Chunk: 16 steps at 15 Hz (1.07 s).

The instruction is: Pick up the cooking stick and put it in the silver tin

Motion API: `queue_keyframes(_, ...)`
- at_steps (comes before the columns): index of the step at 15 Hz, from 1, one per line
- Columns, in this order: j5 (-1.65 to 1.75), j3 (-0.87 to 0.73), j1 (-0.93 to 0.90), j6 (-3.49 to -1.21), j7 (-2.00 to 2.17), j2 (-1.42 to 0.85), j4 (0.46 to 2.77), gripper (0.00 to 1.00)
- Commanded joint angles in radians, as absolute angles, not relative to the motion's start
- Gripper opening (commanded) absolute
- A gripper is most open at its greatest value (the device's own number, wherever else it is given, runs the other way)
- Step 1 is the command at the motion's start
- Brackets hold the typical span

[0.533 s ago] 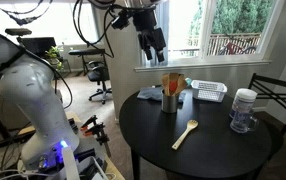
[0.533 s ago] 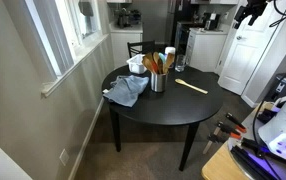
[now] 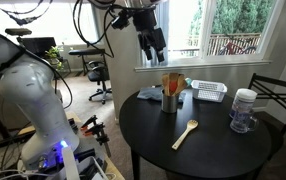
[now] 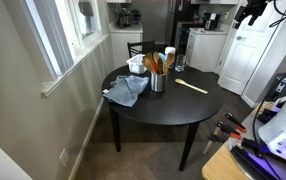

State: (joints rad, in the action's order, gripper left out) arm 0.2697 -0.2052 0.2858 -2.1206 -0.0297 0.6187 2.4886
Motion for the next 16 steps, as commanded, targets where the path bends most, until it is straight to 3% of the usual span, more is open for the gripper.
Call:
queue_keyframes(1, 0.259, -0.213, 0.286, -2.121, -0.026, 0.597, 2.475, 1.00)
queue_keyframes(10, -0.125, -0.410, 0.150, -2.181, -0.282, 0.369, 2.387, 1.00)
queue_keyframes(16, -0.282, -0.429, 0.120, -2.174, -0.513, 0.150, 2.291, 1.00)
